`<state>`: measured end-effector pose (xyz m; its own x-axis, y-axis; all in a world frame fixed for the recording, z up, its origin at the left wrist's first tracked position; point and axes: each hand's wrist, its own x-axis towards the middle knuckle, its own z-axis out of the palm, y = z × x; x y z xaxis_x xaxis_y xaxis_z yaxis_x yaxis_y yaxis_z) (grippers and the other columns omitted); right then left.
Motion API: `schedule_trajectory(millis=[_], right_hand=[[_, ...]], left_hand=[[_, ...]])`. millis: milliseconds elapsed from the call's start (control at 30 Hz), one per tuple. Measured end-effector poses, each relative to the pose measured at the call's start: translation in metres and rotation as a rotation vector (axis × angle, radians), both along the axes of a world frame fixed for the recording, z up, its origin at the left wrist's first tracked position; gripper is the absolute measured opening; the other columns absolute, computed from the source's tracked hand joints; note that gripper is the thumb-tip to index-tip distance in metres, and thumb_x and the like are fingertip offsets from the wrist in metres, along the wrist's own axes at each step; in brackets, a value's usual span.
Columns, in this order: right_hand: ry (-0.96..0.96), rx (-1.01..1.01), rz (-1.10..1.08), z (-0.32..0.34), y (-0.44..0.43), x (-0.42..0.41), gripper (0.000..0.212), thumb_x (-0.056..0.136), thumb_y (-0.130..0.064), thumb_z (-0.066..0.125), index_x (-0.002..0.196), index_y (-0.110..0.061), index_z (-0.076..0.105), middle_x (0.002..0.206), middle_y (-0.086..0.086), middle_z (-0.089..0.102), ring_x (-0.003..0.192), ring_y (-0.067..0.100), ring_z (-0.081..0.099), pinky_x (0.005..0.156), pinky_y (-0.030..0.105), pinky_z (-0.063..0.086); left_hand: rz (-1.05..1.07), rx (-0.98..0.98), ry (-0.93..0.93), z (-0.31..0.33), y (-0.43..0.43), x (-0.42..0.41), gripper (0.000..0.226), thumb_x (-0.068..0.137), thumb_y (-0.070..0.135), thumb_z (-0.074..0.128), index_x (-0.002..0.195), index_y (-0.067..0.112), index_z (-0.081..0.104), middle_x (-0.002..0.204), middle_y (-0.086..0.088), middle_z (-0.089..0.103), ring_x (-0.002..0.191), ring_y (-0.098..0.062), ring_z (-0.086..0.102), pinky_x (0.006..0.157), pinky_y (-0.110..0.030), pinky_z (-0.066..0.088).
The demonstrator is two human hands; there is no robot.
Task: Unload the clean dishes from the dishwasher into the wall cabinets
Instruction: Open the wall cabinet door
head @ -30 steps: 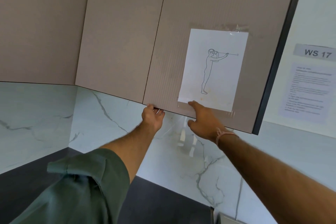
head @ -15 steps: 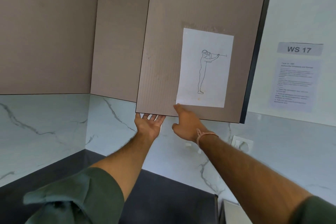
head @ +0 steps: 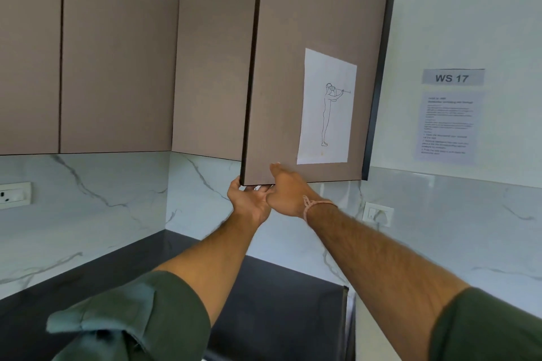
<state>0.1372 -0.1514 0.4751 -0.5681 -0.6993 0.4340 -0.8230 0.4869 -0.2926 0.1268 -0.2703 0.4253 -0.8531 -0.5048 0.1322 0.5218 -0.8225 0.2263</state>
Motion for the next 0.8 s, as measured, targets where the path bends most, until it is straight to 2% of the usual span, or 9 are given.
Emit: schedule_trajectory(millis=[67,167,267,300,400,500,633,700,800], right_hand=[[-0.017,-0.023,-0.001,-0.003,0.015,0.013,0.068,0.089,-0.024,0.062,0.147,-0.005,0.032,0.151,0.013,0.039,0.134,0.032,0.044,0.11,0.038,0.04],[-0.012,-0.078,-0.026,-0.006,0.038,0.031,0.054,0.086,-0.021,0.064,0.133,-0.008,0.044,0.129,0.013,0.054,0.114,0.031,0.058,0.095,0.042,0.052],[-0.006,-0.186,-0.098,-0.009,0.068,0.043,0.04,0.086,-0.019,0.066,0.122,-0.012,0.05,0.111,0.007,0.059,0.097,0.026,0.062,0.083,0.037,0.057],[0.001,-0.208,-0.123,-0.01,0.081,0.046,0.04,0.086,-0.02,0.065,0.122,-0.013,0.05,0.11,0.006,0.06,0.096,0.025,0.063,0.083,0.037,0.057],[0.0,-0.249,-0.197,-0.01,0.125,0.048,0.033,0.09,-0.023,0.061,0.119,-0.011,0.052,0.106,0.008,0.063,0.094,0.026,0.064,0.084,0.038,0.057],[-0.017,-0.281,-0.325,-0.007,0.17,0.043,0.024,0.092,-0.02,0.058,0.111,-0.006,0.055,0.104,0.012,0.065,0.092,0.029,0.064,0.081,0.038,0.055],[-0.087,-0.359,-0.482,-0.006,0.231,0.029,0.036,0.094,-0.019,0.059,0.125,-0.002,0.05,0.118,0.018,0.061,0.106,0.035,0.062,0.091,0.042,0.053],[-0.101,-0.388,-0.517,-0.006,0.254,0.02,0.036,0.096,-0.019,0.057,0.127,-0.003,0.049,0.121,0.019,0.06,0.107,0.035,0.061,0.092,0.043,0.052],[-0.091,-0.352,-0.484,-0.004,0.262,0.012,0.036,0.096,-0.021,0.058,0.126,-0.003,0.049,0.121,0.018,0.061,0.105,0.034,0.062,0.091,0.043,0.054]], left_hand=[[0.017,-0.031,-0.026,0.001,0.027,0.016,0.038,0.096,0.033,0.045,0.11,0.003,0.065,0.088,-0.018,0.074,0.095,-0.033,0.065,0.088,-0.043,0.053],[0.012,-0.112,-0.069,-0.002,0.065,0.031,0.036,0.094,0.027,0.044,0.103,0.004,0.07,0.092,-0.015,0.074,0.1,-0.031,0.066,0.104,-0.043,0.047],[-0.03,-0.182,-0.104,-0.005,0.102,0.036,0.035,0.095,0.026,0.041,0.106,0.006,0.068,0.093,-0.014,0.072,0.097,-0.031,0.067,0.092,-0.044,0.054],[-0.048,-0.207,-0.107,-0.005,0.117,0.037,0.035,0.095,0.025,0.039,0.105,0.006,0.067,0.091,-0.013,0.071,0.096,-0.03,0.067,0.089,-0.043,0.055],[-0.083,-0.3,-0.135,-0.001,0.165,0.043,0.033,0.091,0.016,0.037,0.091,0.002,0.067,0.086,-0.013,0.067,0.091,-0.029,0.066,0.1,-0.042,0.05],[-0.146,-0.386,-0.118,0.002,0.21,0.042,0.028,0.085,0.009,0.041,0.087,0.001,0.067,0.087,-0.013,0.069,0.091,-0.028,0.066,0.096,-0.037,0.051],[-0.233,-0.544,-0.142,0.0,0.261,0.02,0.022,0.088,0.012,0.053,0.1,0.001,0.067,0.113,-0.016,0.068,0.111,-0.033,0.065,0.105,-0.044,0.047],[-0.242,-0.603,-0.151,0.003,0.284,0.011,0.02,0.09,0.011,0.052,0.102,0.002,0.067,0.113,-0.017,0.068,0.108,-0.031,0.065,0.103,-0.043,0.049],[-0.156,-0.667,-0.158,0.003,0.292,0.003,0.016,0.088,0.003,0.051,0.087,0.002,0.068,0.102,-0.017,0.068,0.101,-0.029,0.064,0.099,-0.041,0.052]])
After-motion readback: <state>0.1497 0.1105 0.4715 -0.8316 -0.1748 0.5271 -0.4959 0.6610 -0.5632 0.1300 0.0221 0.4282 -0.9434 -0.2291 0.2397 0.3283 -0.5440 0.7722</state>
